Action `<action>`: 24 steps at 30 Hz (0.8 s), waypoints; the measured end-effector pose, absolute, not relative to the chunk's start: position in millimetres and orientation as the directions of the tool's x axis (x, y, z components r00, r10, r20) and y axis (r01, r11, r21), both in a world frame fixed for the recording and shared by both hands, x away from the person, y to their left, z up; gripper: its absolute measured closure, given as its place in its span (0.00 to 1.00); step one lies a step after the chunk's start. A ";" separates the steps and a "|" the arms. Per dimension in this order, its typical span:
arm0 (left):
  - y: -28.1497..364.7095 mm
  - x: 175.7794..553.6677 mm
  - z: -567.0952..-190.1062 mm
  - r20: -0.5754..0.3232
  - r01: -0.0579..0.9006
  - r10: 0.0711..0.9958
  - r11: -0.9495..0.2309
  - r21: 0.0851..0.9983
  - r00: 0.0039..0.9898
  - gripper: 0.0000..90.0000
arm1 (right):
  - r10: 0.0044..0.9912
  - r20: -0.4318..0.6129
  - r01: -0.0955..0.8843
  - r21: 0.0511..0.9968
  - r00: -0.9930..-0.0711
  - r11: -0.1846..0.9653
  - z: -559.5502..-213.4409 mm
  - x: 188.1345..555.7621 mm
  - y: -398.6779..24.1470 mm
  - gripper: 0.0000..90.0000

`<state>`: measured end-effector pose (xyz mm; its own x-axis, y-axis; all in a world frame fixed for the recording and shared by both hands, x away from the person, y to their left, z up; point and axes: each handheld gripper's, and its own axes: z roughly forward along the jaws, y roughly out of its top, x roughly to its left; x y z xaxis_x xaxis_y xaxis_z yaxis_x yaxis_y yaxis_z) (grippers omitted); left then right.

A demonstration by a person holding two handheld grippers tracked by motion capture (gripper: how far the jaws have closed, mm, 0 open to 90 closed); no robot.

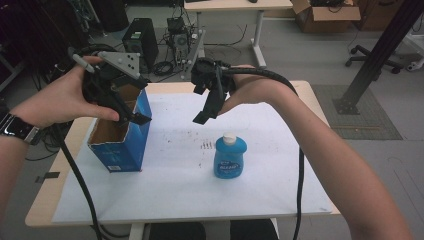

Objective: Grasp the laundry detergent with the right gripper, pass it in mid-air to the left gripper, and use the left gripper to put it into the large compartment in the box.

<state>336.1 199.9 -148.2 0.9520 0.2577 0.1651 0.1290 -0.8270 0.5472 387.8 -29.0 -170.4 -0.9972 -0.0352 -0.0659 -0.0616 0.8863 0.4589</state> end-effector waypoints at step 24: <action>194.0 335.0 -145.9 0.156 0.147 0.275 -0.819 0.554 0.949 0.04 | 0.006 -0.100 -0.056 0.599 -0.995 0.799 -162.1 387.0 -80.0 0.06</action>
